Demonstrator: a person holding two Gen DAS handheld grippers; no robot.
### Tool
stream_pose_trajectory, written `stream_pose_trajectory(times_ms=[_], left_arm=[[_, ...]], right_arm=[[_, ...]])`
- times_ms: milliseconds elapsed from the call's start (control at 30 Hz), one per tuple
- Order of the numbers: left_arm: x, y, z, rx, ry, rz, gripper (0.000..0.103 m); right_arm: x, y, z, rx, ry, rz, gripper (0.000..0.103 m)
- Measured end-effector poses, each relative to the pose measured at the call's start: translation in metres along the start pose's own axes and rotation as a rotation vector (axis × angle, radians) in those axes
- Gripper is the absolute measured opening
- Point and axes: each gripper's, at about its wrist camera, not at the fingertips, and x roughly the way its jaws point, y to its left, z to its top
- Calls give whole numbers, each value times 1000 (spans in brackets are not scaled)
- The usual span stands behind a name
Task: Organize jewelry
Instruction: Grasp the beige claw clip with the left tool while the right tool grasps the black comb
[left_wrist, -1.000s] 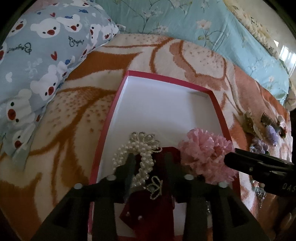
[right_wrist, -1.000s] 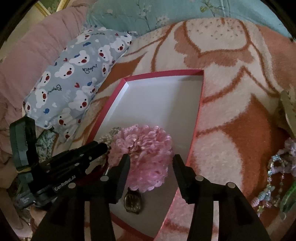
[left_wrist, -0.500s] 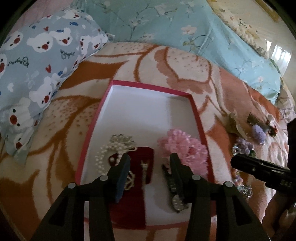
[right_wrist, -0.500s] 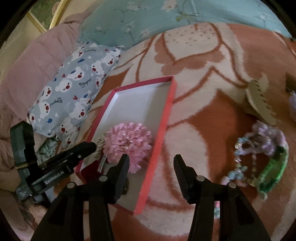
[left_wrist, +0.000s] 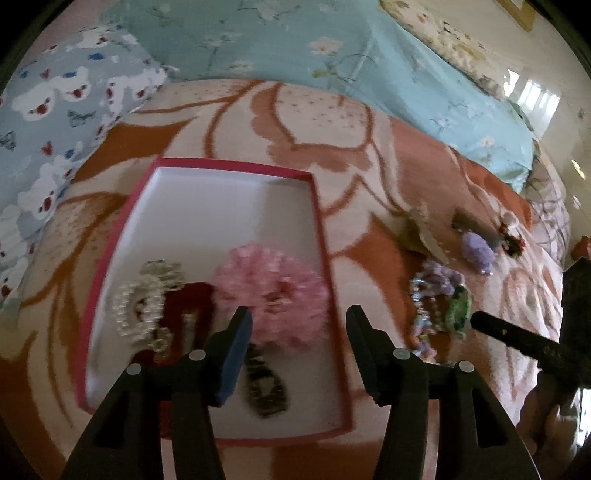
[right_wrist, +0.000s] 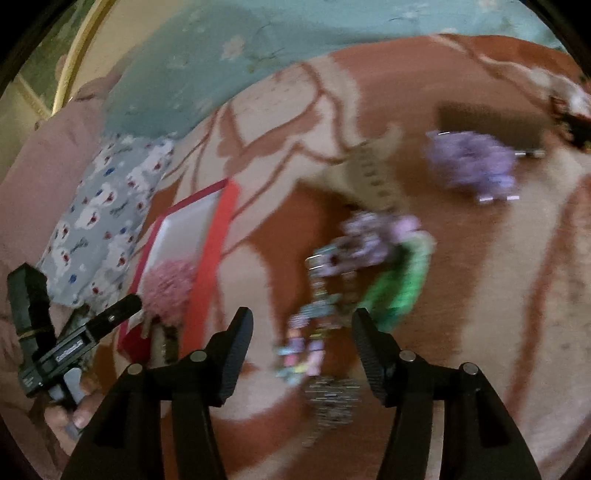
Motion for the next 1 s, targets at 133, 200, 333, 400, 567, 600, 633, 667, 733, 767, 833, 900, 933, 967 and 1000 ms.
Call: stream_pose_trajectory(times_ms=[133,200,333,400,567,600,633,667,733,767,833,900,933,967,1000], left_arm=[[6,-20,6,27,6,-28,55],[10,-31,10,41,14,-42,56],[22,-52,18,67,31,-57,57],[31,-64,23,75,45,-61,59],[58,-90,39,74,87,-80,63],[64,-95,42,73,96,-88,65],[71,-100,46,71,106,-94,66],[80,-105,50,67,118,-99,68],[96,-113,59,59,135,-111,70],[106,-117,65,52,147,-114,71],[125,-121,76,33,169,-116,73],[147,-124,87,0,200,-125,76],[156,-124,92,-19,210,-128,77],[166,-125,96,-31,220,-134,78],[176,-127,100,-37,229,-134,78]], right_arm=[[-21,-30,9,35,-44,-45,57],[-29,-42,13,48,-60,-60,57],[-39,-62,21,62,-79,-85,57],[-43,-71,29,50,-82,-99,57],[-50,-89,55,-4,-89,-151,57],[-51,-95,64,-15,-91,-167,57],[-52,-98,69,-22,-90,-178,57],[-52,-103,76,-31,-87,-185,57],[-53,-110,89,-49,-89,-194,57],[-53,-114,96,-62,-93,-206,57],[-52,-120,109,-89,-98,-220,57],[-50,-124,122,-129,-94,-227,57],[-48,-126,127,-149,-89,-229,57],[-45,-126,133,-178,-79,-232,57],[-41,-126,137,-211,-64,-237,57]])
